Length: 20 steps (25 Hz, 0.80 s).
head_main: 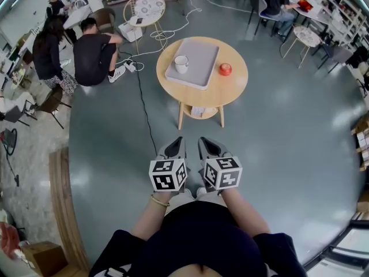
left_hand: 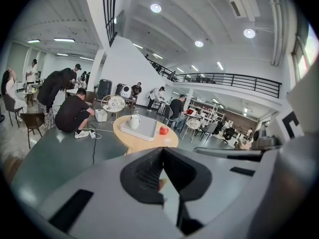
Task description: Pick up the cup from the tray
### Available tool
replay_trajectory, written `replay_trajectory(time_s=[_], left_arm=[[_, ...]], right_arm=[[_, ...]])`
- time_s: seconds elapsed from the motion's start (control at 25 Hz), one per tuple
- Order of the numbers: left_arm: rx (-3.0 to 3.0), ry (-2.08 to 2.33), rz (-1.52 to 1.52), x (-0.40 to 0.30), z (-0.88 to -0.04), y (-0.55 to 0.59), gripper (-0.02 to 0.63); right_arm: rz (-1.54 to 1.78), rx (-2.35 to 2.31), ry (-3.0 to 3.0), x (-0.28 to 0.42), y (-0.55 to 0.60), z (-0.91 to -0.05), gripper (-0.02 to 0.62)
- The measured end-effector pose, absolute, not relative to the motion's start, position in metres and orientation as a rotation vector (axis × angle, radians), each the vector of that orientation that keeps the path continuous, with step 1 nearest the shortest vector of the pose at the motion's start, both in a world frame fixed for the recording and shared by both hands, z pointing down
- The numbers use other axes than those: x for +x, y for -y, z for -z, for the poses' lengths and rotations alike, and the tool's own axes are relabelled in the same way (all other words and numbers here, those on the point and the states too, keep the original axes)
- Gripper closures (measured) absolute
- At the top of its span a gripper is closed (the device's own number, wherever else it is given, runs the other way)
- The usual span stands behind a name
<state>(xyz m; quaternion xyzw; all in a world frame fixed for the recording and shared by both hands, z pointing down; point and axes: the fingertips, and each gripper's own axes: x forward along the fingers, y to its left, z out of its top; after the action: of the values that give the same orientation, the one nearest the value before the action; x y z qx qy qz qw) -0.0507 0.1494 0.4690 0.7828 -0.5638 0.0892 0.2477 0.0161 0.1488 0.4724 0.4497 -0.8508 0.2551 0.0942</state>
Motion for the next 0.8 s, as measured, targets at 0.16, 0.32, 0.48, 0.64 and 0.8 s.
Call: replay_trajectory(time_s=[0.16, 0.32, 0.48, 0.64, 0.8], left_arm=[[2.145, 1.531, -0.243, -0.061, -0.470, -0.153, 0.598], [2.158, 1.516, -0.251, -0.070, -0.471, -0.157, 0.598], [2.169, 1.503, -0.250, -0.077, -0.474, -0.160, 0.598], [2.166, 1.498, -0.249, -0.084, -0.475, -0.161, 0.598], [2.165, 1.500, -0.254, -0.090, -0.478, -0.157, 0.598]], right_arm=[[-0.765, 1.345, 2.527, 0.006, -0.152, -0.474, 0.586], [-0.762, 1.352, 2.529, -0.006, -0.158, -0.473, 0.586], [-0.761, 1.356, 2.522, -0.015, -0.164, -0.478, 0.586], [-0.767, 1.360, 2.511, -0.020, -0.166, -0.479, 0.586], [-0.780, 1.373, 2.504, -0.022, -0.165, -0.481, 0.586]])
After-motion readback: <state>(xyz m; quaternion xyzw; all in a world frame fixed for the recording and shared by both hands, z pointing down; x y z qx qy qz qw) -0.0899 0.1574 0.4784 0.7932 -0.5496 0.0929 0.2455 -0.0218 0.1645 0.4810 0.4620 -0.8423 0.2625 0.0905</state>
